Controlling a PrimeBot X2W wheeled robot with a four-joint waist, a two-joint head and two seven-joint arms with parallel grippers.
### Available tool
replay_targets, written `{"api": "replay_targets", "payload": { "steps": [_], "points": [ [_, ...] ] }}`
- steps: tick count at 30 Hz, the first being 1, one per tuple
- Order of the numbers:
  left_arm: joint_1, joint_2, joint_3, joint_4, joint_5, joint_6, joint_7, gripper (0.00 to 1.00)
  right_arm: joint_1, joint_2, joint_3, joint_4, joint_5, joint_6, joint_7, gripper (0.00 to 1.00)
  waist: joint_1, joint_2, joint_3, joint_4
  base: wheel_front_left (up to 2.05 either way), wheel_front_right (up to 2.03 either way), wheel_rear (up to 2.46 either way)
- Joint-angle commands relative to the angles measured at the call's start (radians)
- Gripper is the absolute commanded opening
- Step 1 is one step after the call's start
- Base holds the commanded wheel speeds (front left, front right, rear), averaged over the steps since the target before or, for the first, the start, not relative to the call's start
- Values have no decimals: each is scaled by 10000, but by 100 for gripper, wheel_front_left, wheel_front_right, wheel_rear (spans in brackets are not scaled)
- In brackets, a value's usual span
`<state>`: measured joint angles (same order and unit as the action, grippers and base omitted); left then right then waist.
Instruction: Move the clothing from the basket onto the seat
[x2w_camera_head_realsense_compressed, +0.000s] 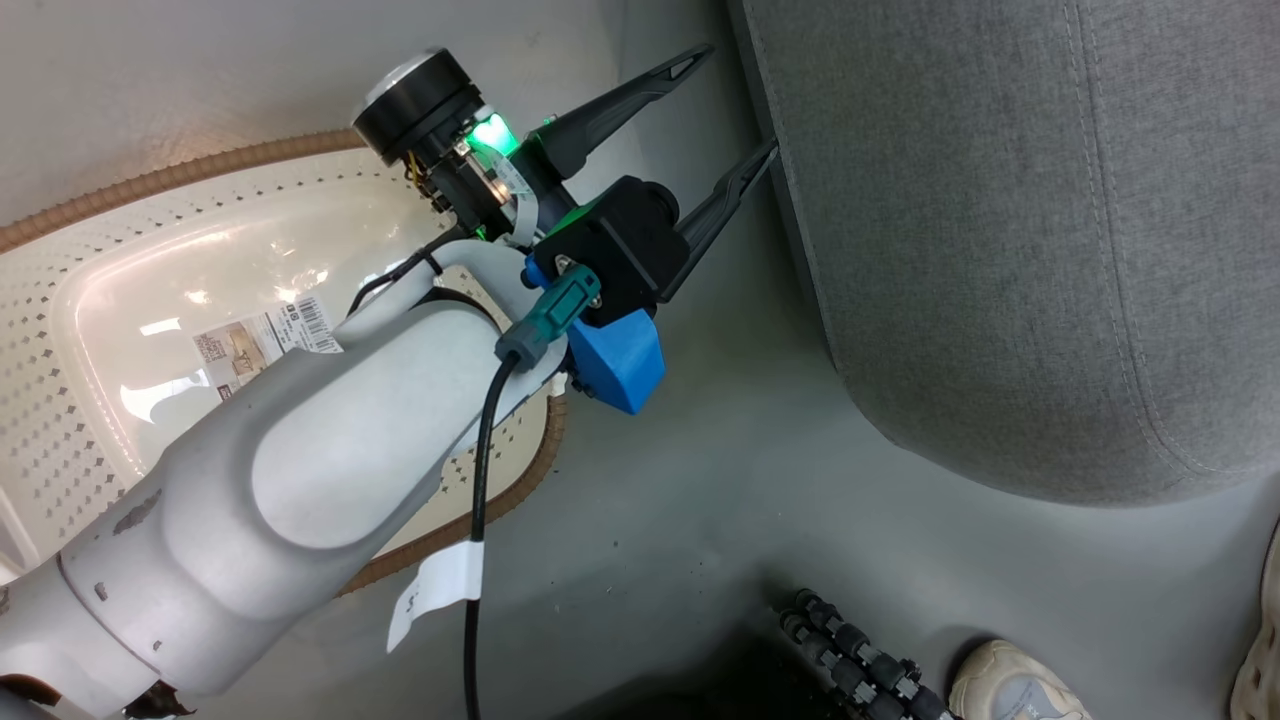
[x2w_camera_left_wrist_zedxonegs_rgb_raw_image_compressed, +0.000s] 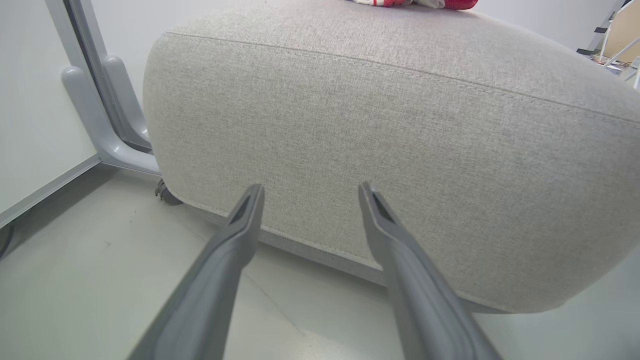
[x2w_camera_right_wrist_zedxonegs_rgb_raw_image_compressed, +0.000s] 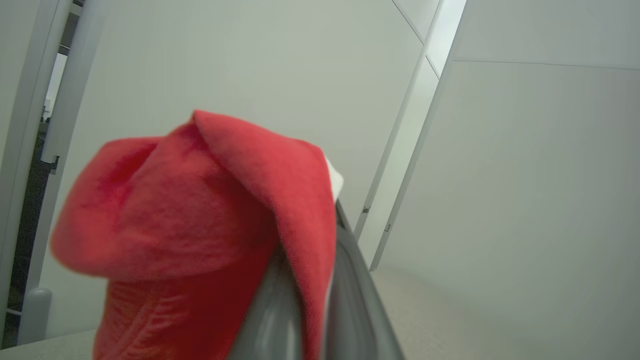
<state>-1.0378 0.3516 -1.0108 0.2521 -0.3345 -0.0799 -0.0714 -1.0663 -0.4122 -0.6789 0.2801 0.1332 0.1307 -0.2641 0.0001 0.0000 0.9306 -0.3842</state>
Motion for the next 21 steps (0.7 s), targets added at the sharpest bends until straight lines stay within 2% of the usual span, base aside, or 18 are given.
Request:
{"api": "replay_targets", "payload": {
  "steps": [1, 13, 21],
  "points": [
    [-155, 103, 24, -69, 33, 47, 25, 100, 260, 219, -74, 146, -105, 1, -5, 0, -1, 0, 82, -2, 0, 0, 0],
    [-134, 189, -76, -283, -57, 144, 47, 100, 1484, 1576, -400, 1413, -810, 1, -5, 0, -1, 0, 177, 118, 0, 0, 0],
    [-94, 34, -169, -132, -119, 165, -122, 100, 1358, 1317, -225, 2457, -765, 0, -6, 0, -1, 0, 82, 353, 0, 0, 0]
  ]
}}
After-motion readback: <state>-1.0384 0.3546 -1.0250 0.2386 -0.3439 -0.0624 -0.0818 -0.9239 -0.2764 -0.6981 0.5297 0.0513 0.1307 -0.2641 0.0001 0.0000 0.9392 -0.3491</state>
